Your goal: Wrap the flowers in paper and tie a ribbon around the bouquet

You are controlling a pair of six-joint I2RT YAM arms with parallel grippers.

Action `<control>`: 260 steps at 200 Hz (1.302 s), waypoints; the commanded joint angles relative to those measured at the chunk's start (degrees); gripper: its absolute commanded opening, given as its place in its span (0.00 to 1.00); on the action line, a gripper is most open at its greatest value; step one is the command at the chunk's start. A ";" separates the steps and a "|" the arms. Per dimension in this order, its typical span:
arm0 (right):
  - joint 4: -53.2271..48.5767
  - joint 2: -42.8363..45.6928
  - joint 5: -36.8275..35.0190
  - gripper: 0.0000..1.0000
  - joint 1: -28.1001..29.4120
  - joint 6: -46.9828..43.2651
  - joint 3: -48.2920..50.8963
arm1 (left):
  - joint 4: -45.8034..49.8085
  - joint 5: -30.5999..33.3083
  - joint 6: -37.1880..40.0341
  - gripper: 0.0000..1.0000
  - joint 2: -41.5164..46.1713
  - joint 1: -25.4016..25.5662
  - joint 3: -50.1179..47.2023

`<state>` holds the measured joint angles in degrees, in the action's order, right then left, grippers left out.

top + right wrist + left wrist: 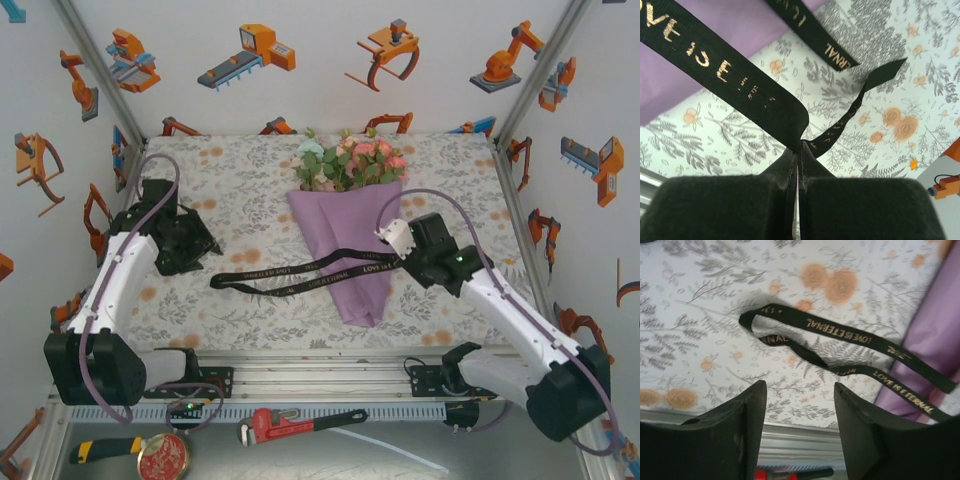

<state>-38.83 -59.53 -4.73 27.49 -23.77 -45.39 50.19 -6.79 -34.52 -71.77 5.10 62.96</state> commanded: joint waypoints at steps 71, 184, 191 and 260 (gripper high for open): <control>-4.06 -0.78 3.37 0.00 -0.15 -2.97 1.09 | -28.99 -23.84 32.03 0.55 -17.90 31.18 9.92; -2.74 -4.61 4.73 0.00 -0.15 -2.77 -0.89 | -40.83 -20.51 37.36 0.61 -35.42 38.72 12.69; -2.66 -4.72 4.64 0.00 -0.15 -2.77 -1.01 | -41.01 -20.25 36.97 0.56 -36.02 38.81 12.78; -1.35 -5.60 -0.90 0.00 -0.37 -2.71 -0.19 | -33.10 -11.13 26.06 0.00 -22.67 31.24 9.62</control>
<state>-41.01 -64.71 -1.85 27.49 -25.82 -44.77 13.61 -23.14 -2.04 -104.33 41.91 73.60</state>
